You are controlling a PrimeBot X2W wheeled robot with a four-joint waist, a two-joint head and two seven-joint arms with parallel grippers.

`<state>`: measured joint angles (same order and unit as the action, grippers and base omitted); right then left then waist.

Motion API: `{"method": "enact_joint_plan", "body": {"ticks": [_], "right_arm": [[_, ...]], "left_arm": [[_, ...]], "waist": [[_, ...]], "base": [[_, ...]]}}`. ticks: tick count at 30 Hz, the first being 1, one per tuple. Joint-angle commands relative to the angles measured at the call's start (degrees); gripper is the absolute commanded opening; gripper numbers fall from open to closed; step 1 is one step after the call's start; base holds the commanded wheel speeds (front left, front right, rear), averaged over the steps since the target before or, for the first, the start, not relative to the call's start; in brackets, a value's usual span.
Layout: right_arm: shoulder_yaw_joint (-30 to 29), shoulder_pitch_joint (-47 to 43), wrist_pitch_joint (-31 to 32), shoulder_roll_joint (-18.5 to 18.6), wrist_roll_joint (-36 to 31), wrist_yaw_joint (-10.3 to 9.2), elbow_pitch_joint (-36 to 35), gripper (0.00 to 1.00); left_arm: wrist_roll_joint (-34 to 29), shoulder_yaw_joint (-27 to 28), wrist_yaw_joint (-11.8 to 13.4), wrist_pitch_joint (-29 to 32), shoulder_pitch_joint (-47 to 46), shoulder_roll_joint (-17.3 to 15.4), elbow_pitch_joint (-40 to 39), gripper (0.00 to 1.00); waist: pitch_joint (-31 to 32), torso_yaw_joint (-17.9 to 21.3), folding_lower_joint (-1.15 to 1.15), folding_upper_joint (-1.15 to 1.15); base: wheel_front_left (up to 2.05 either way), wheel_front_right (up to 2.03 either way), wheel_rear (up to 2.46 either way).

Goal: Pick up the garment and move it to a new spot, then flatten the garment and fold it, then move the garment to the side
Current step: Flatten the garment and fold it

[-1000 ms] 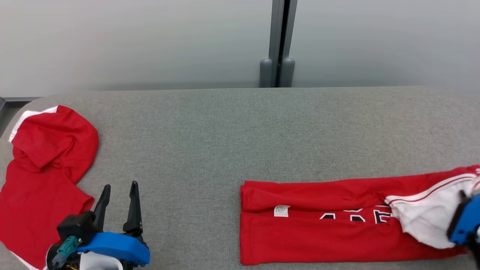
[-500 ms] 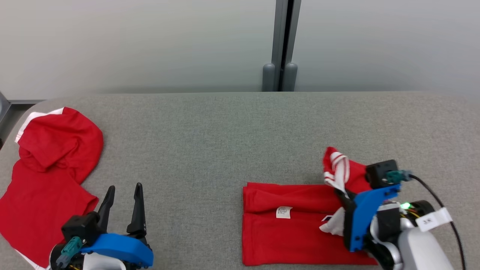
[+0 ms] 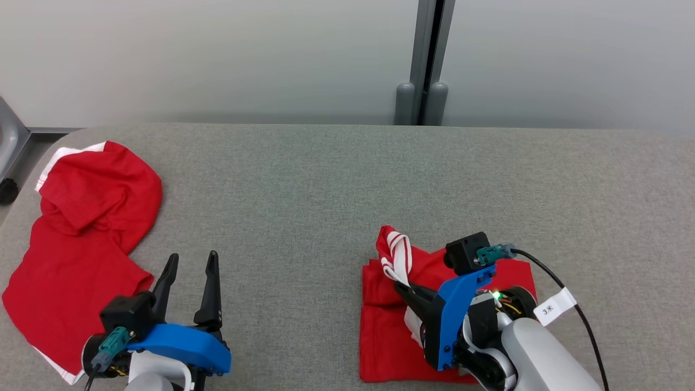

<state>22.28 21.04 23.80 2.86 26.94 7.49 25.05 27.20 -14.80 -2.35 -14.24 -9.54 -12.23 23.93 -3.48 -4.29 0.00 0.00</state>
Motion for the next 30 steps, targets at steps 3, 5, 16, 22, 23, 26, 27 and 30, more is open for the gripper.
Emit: {"method": "enact_joint_plan", "body": {"ticks": [3, 5, 16, 22, 23, 26, 27, 30], "right_arm": [[2.3, 2.3, -2.1, 0.1, 1.2, 0.01, 2.3, 0.00], [3.7, 3.0, -3.1, 0.1, 2.0, 0.01, 3.8, 0.00], [9.0, 4.8, -9.9, 0.0, 17.3, 0.01, 5.1, 1.00], [6.1, 6.5, -20.2, 0.2, 26.5, 0.01, -1.4, 1.00], [4.4, 6.3, -21.3, 0.2, 25.0, 0.01, -1.7, 1.00], [-2.0, 3.9, -23.5, 2.2, 18.7, 0.01, -3.2, 1.00], [-4.4, 2.8, -23.8, 3.2, 16.1, 0.01, -3.7, 1.00], [-11.3, -0.7, -25.1, 5.1, 7.3, 0.02, -6.3, 1.00]], "left_arm": [[-0.3, -0.4, -0.4, -0.2, -1.0, 0.1, 0.4, 1.00], [-0.4, -0.7, -0.5, -0.2, -1.4, 0.2, 0.6, 1.00], [0.0, -1.4, -0.6, -0.4, -1.7, 0.5, 1.6, 1.00], [0.7, -0.7, 0.0, -0.5, -0.1, 0.2, 1.5, 1.00], [0.9, -0.5, 0.1, -0.6, 0.1, 0.1, 1.3, 1.00], [1.0, 0.1, 0.3, -0.6, 1.0, -0.2, 0.9, 1.00], [1.1, 0.3, 0.4, -0.6, 1.4, -0.3, 0.8, 1.00], [1.4, 0.7, 0.9, -0.7, 2.3, -0.4, 0.3, 1.00]], "waist": [[0.0, -0.2, 0.00, 0.00], [0.1, -0.4, 0.00, 0.00], [0.6, -0.3, 0.00, 0.00], [1.6, 0.7, 0.00, 0.00], [1.8, 0.9, 0.00, 0.00], [2.4, 1.5, 0.00, 0.00], [2.5, 1.8, 0.00, 0.00], [2.9, 2.5, 0.00, 0.00]], "base": [[0.00, 0.00, 0.00], [0.00, 0.00, 0.00], [0.00, 0.00, 0.00], [0.00, 0.00, 0.00], [0.00, 0.00, 0.00], [0.00, 0.00, 0.00], [0.00, 0.00, 0.00], [0.00, 0.00, 0.00]]}}
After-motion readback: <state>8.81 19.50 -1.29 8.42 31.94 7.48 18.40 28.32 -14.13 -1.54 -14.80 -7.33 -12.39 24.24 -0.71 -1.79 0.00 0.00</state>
